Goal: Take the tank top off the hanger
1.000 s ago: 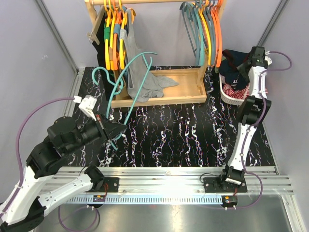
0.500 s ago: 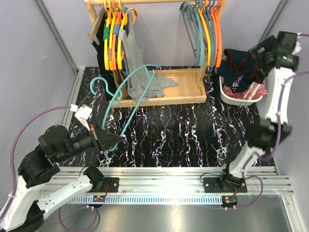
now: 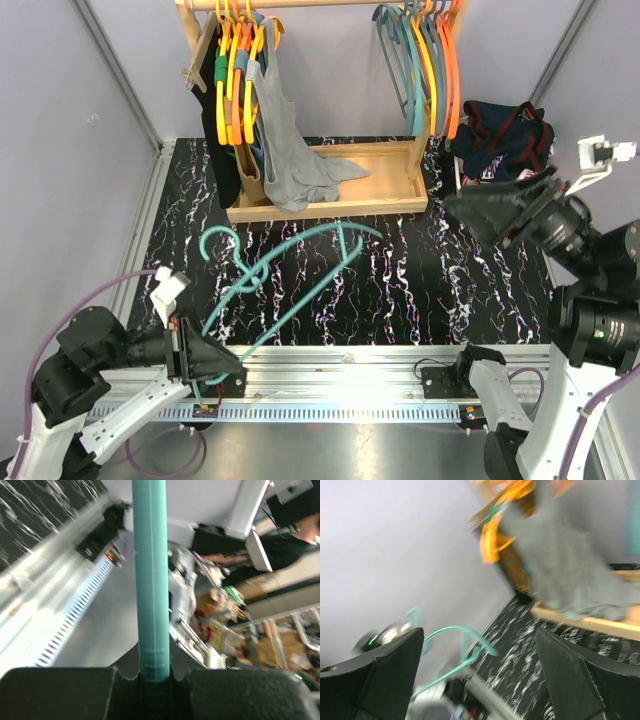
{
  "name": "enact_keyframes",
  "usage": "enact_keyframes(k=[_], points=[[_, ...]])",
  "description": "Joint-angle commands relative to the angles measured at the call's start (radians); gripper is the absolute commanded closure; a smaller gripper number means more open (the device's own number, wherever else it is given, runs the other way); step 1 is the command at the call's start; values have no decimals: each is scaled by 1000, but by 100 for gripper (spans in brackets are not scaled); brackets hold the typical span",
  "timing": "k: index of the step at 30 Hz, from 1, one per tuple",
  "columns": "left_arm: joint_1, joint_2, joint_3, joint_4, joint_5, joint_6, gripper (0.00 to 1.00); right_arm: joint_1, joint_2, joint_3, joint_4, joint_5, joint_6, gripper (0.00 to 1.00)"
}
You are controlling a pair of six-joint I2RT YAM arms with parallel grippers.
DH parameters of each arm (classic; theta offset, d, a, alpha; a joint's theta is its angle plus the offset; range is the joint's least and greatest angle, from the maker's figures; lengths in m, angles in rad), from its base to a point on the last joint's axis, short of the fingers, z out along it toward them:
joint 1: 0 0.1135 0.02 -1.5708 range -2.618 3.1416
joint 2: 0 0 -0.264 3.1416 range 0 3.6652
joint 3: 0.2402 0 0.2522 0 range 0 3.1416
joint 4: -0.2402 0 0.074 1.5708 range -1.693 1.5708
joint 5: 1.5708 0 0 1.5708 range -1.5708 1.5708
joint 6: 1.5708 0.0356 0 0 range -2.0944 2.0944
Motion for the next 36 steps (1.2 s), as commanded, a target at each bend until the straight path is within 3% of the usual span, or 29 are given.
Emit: enact_keyframes(k=[1,3,6,13,22,28,29,32,33,35,36], points=[[-5,-63,-81,72,250,-129,100,60,6,-55,88,-288,76,0],[-5,-86,-133,143,313,-191,100,120,-2,-80,46,-319,38,0],[-5,-103,-154,233,365,-232,100,193,12,-77,-146,-289,-115,0],[-5,-26,-118,200,427,-171,100,379,122,-61,-428,-226,-344,0],[-5,78,-91,172,445,-58,100,577,208,-60,-499,-270,-376,0],[-5,129,-75,200,444,-35,100,719,208,-130,-500,-246,-345,10],[-5,133,-75,201,444,-27,100,742,201,-144,-487,-241,-331,13],[-5,146,-91,223,447,-27,100,822,191,-204,-400,-235,-260,39],[-5,153,-95,232,450,-30,100,847,193,-213,-371,-229,-246,71],[-5,164,-100,240,447,-21,100,855,196,-221,-363,-210,-234,99],[-5,166,-98,228,442,-15,93,856,196,-216,-380,-200,-251,100]])
